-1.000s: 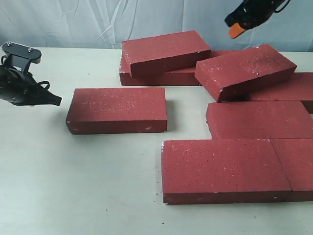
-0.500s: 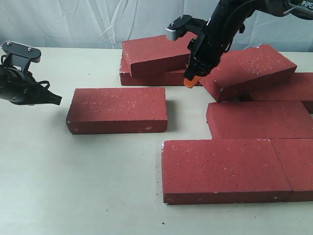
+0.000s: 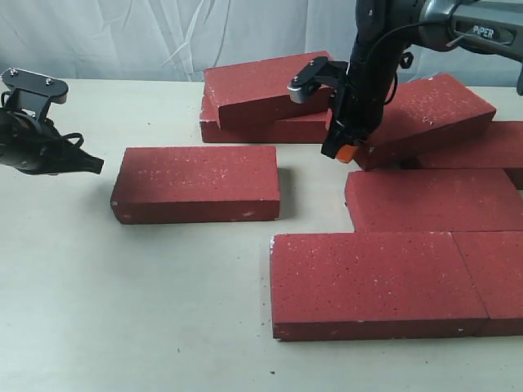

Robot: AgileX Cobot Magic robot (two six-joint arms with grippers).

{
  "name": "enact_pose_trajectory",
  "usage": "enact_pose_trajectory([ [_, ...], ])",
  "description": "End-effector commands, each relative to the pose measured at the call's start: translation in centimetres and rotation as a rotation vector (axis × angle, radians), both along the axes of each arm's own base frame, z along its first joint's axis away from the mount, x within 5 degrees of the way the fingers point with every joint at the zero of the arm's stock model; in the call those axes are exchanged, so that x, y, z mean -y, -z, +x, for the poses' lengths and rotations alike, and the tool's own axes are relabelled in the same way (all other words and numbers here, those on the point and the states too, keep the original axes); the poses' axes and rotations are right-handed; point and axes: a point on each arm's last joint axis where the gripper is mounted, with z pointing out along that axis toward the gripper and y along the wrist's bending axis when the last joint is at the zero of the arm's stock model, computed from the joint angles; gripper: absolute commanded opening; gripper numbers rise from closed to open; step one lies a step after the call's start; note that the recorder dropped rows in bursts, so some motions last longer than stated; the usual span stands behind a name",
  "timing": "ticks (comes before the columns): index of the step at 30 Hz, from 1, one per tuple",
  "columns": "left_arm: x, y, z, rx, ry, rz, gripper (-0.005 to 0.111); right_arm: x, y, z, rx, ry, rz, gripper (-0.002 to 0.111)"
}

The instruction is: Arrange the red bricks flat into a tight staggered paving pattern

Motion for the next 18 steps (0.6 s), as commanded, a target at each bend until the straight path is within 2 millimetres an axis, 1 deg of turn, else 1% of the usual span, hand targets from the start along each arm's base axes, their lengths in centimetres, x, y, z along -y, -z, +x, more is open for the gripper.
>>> enact_pose_trajectory([
  [1,-0.1,-0.3,0.0,0.016,-0.013,-0.009,0.000,0.8,-0.9,-0.2,0.001,0.012,-0.020,-0.001],
  [6,-0.1,-0.3,0.0,0.016,-0.013,-0.009,0.000,3.0,-1.5,0.4,0.010,0.082,-0.011,-0.001],
  [11,-0.1,-0.3,0.0,0.018,-0.013,-0.008,0.000,6.2,-1.7,1.2,0.002,0.194,0.019,-0.001],
  [14,-0.1,-0.3,0.1,0.025,-0.013,-0.008,0.000,7.6,-2.3,1.4,0.006,0.240,0.058,-0.001],
  [18,-0.1,-0.3,0.1,0.027,-0.013,-0.008,0.000,9.3,-2.9,1.0,0.010,0.271,0.042,-0.001],
])
